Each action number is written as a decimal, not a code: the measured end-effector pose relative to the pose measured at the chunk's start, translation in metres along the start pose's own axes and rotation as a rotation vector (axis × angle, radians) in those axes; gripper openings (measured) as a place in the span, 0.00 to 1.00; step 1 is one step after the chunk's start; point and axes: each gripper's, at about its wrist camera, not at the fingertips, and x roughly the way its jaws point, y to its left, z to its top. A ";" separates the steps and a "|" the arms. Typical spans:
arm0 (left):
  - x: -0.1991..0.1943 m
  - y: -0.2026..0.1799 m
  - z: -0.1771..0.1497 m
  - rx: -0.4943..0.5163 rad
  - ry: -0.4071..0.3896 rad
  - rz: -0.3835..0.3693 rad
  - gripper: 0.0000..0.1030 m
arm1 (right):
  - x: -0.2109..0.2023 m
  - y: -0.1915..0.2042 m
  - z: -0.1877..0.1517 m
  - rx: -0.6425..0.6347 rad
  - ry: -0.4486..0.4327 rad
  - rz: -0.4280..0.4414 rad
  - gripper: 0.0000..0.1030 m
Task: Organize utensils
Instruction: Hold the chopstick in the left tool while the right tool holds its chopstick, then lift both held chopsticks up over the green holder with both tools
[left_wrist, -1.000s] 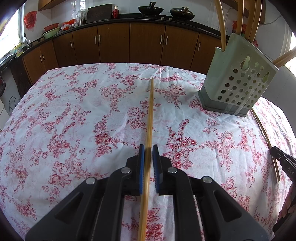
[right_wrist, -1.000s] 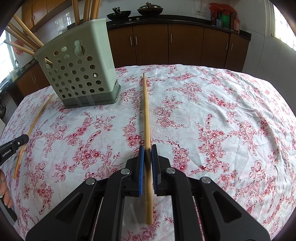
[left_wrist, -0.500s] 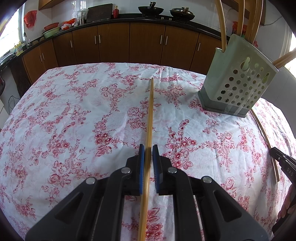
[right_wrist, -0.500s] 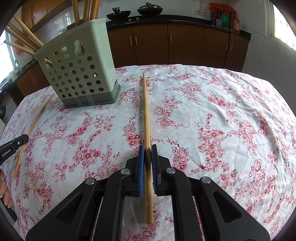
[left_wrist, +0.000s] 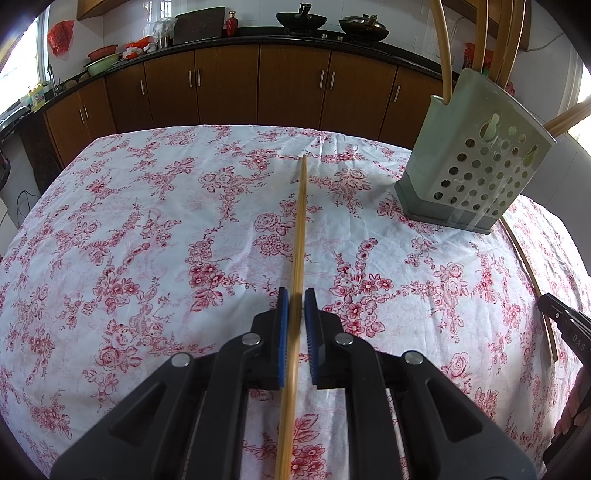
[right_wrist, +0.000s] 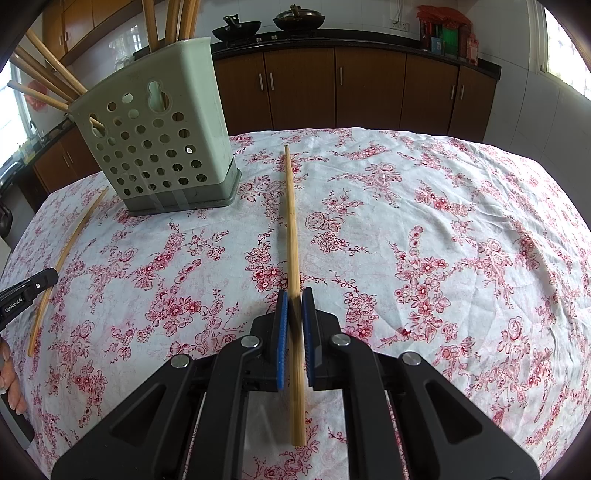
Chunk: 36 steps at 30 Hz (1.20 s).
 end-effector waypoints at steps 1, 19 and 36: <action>0.000 0.000 0.000 0.000 0.000 0.000 0.12 | 0.000 0.000 0.000 0.000 0.000 0.000 0.09; -0.020 -0.010 -0.021 0.114 0.013 0.029 0.08 | -0.019 -0.002 -0.017 0.001 -0.017 0.004 0.08; -0.154 -0.017 0.052 0.085 -0.321 -0.125 0.08 | -0.125 -0.018 0.050 0.025 -0.376 0.004 0.08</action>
